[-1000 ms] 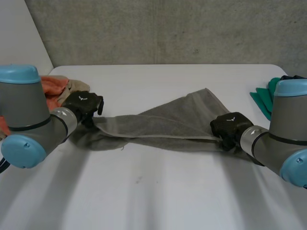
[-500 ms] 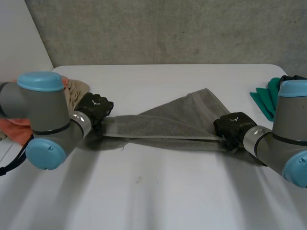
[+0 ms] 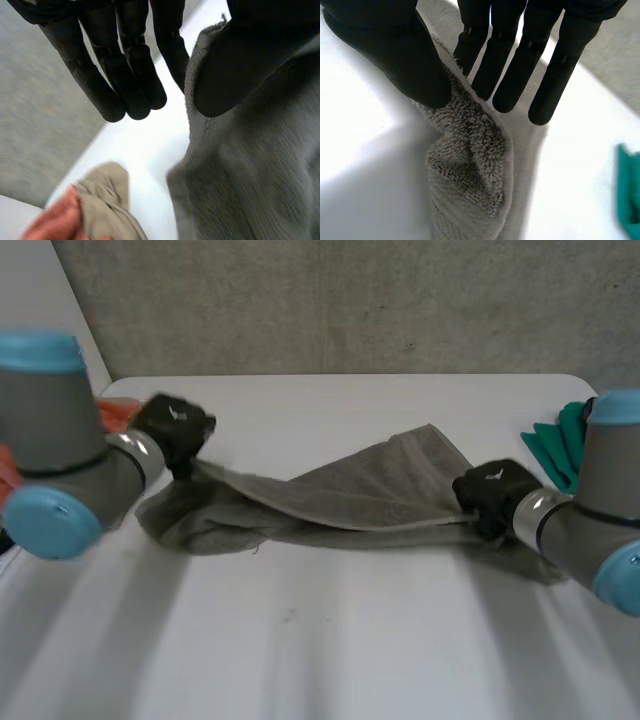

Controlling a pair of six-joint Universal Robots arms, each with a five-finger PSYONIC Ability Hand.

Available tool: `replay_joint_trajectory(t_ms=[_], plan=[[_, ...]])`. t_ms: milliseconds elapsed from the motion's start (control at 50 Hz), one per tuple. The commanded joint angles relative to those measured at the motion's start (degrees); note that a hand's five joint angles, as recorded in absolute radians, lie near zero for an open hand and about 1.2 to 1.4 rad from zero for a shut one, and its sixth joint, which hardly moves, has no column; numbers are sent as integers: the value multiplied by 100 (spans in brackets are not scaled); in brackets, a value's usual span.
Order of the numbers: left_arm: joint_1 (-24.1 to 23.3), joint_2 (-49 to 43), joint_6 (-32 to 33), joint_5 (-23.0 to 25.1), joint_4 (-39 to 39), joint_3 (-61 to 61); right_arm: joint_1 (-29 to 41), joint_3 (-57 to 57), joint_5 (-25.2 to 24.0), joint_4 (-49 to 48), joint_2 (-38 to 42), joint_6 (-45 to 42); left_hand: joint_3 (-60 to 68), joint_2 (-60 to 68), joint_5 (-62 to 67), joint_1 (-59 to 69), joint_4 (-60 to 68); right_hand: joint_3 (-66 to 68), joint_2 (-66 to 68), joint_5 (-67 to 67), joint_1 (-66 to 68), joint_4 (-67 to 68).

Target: Fold the laundry.

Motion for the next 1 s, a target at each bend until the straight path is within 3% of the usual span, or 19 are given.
replay_joint_trajectory(t_ms=[20, 100, 200, 320, 420, 500, 580, 660, 700, 780, 840, 1000], plan=[[127, 1279, -731, 208, -1029, 640, -221, -607, 263, 479, -1203, -243, 1191, 1152, 1394, 1343, 1157, 1178, 1262, 1374, 1739, 1142], [312, 1710, -899, 331, -1373, 834, -265, -1002, 264, 681, -1863, -243, 1191, 1152, 1394, 1343, 1157, 1178, 1262, 1374, 1739, 1142], [444, 1773, -908, 437, -1515, 826, -256, -1452, 132, 1287, -2059, -340, 1191, 1152, 1394, 1343, 1157, 1178, 1262, 1374, 1739, 1142], [480, 1010, -856, 384, -1471, 738, -195, -1786, -202, 2333, -1427, -1024, 1191, 1152, 1394, 1343, 1157, 1178, 1262, 1374, 1739, 1142], [418, -325, -820, 226, -1304, 1115, -124, -2093, -97, 2739, -443, -1816, 1191, 1152, 1394, 1343, 1157, 1178, 1262, 1374, 1739, 1142], [286, -1126, -891, 130, -909, 2054, 60, -2611, 131, 2116, 225, -1764, 1191, 1152, 1394, 1343, 1157, 1178, 1262, 1374, 1739, 1142], [190, -1470, -1197, -81, 81, 3431, 218, -3339, 639, 626, 569, -1344, 1191, 1152, 1394, 1343, 1157, 1178, 1262, 1374, 1739, 1142], [172, -1321, -1768, -415, 1269, 4261, 306, -3658, 975, -923, 412, -947, 1191, 1152, 1394, 1343, 1157, 1178, 1262, 1374, 1739, 1142], [163, -1120, -2023, -590, 1900, 4411, 324, -3676, 1054, -2000, 184, -754, 1191, 1152, 1394, 1343, 1157, 1178, 1262, 1374, 1739, 1142], [154, -751, -2148, -705, 2711, 4298, 341, -3641, 1011, -3244, -185, -709, 1191, 1152, 1394, 1343, 1157, 1178, 1262, 1374, 1739, 1142], [172, -530, -2139, -679, 2775, 4096, 350, -3632, 932, -3186, -335, -709, 1191, 1152, 1394, 1343, 1157, 1178, 1262, 1374, 1739, 1142], [427, 269, -2270, -618, 2467, 2436, 438, -2851, 458, -1824, -740, -586, 1191, 1152, 1394, 1343, 1157, 1178, 1262, 1374, 1739, 1142]])
